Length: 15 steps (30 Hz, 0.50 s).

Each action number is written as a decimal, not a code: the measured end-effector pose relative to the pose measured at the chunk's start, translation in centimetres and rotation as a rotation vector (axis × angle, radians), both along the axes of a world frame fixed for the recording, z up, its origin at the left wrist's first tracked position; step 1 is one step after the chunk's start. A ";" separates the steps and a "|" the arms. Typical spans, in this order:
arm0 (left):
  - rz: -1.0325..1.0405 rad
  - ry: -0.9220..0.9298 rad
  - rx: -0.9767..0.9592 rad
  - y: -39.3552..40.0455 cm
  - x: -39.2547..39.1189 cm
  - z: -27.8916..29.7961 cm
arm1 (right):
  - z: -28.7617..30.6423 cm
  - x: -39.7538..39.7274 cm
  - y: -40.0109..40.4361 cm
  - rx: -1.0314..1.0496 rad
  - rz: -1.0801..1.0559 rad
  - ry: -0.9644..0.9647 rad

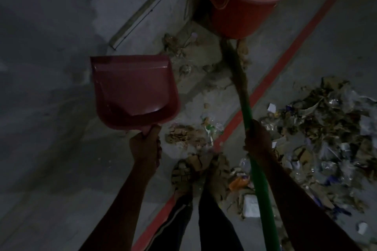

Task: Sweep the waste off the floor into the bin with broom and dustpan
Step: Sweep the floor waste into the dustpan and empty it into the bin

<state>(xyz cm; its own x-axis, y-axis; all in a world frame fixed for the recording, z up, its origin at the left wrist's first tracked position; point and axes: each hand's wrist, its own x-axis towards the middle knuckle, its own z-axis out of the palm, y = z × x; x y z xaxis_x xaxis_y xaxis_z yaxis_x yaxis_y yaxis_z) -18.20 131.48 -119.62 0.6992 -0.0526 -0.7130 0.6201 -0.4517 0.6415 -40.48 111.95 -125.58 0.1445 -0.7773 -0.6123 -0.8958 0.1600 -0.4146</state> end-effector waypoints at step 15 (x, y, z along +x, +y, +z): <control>0.071 -0.041 -0.065 3.2 1.0 -0.6 | -3.5 12.5 5.4 -0.086 0.309 -0.302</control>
